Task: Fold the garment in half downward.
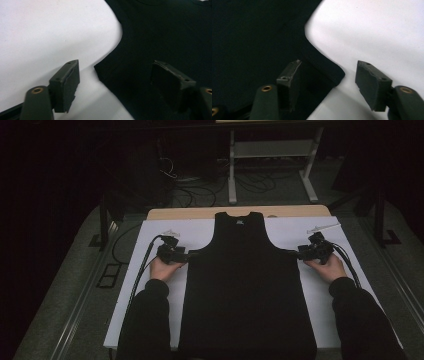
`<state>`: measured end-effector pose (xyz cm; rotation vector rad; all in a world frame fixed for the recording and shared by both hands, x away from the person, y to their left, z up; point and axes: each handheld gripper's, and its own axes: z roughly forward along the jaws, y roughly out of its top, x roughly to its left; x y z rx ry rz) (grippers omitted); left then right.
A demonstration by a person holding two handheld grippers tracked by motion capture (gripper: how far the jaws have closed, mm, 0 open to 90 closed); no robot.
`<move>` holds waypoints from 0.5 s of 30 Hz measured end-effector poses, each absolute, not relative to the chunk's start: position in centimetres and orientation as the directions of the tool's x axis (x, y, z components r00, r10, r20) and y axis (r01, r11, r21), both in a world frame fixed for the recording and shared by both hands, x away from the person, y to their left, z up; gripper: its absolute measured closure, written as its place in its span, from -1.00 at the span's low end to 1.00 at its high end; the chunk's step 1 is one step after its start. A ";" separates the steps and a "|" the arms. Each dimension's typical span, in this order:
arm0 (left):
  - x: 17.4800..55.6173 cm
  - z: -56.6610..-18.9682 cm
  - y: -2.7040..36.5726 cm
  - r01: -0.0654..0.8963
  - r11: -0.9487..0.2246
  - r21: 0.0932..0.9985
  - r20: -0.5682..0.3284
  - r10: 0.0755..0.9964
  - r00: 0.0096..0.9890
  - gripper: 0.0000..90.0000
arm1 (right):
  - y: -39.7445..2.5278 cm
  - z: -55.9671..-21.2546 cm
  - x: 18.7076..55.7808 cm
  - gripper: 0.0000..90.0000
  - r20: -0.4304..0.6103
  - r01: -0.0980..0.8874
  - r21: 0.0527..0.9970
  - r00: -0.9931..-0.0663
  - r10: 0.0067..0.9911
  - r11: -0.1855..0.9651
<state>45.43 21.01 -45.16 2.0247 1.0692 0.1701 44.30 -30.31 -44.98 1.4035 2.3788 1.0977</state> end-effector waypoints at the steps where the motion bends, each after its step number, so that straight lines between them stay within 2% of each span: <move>1: 45.4 -45.2 21.0 0.625 -0.304 0.719 -0.235 0.739 0.631 -0.43 | -30.3 -45.0 44.3 -0.10 0.212 0.687 0.667 -0.546 0.810 0.289; 8: 45.4 -45.3 20.8 0.612 -0.308 0.728 -0.225 0.736 0.639 -0.08 | -29.8 -45.0 44.3 0.24 0.195 0.685 0.662 -0.547 0.814 0.302; 9: 45.4 -45.3 20.8 0.612 -0.308 0.728 -0.225 0.736 0.639 -0.03 | -29.8 -45.0 44.3 0.24 0.195 0.685 0.662 -0.547 0.814 0.302; 15: 45.4 -45.4 20.4 0.600 -0.318 0.734 -0.212 0.733 0.647 0.29 | -29.6 -45.1 44.3 0.60 0.200 0.681 0.662 -0.563 0.802 0.313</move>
